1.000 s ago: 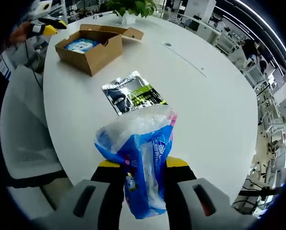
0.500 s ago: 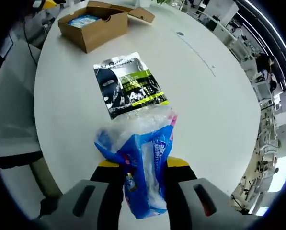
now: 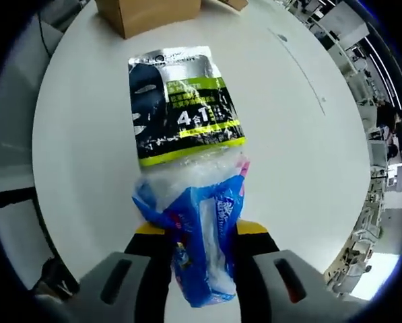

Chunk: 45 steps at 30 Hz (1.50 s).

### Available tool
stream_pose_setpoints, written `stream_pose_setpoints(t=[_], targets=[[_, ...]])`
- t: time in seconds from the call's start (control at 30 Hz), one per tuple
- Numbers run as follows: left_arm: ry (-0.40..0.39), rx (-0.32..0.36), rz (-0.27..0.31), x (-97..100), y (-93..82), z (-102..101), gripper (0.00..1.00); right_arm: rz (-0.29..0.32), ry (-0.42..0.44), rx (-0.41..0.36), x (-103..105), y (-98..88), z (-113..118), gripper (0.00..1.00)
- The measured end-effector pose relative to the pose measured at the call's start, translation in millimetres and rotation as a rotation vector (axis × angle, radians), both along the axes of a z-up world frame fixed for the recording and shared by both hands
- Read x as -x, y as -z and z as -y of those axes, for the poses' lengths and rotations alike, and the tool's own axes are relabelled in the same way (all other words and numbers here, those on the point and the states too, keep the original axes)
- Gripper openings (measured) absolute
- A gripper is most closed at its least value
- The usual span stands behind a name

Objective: Operate the shoe box by opening the lid, removing the specified soft item, and placing it in the target area until the item is outside and the box remains undamaged.

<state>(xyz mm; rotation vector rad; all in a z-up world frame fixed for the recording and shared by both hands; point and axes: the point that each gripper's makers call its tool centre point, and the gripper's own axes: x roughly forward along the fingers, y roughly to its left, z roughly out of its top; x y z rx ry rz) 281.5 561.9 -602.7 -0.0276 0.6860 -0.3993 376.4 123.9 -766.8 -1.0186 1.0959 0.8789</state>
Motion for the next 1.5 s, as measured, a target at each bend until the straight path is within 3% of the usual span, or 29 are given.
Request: stream_pose_setpoints(t=[0.83, 1.13, 1.5], targets=[[-0.004, 0.008, 0.007, 2.8, -2.1, 4.7, 0.32, -0.039, 0.000, 0.036, 2.7, 4.7, 6.1, 0.48], [0.016, 0.024, 0.016, 2.0, -3.1, 7.0, 0.32, -0.014, -0.021, 0.064, -0.4, -12.0, 8.6, 0.47], [0.018, 0.048, 0.027, 7.5, -1.7, -4.2, 0.32, 0.019, -0.018, 0.075, -0.8, -36.2, -1.7, 0.45]])
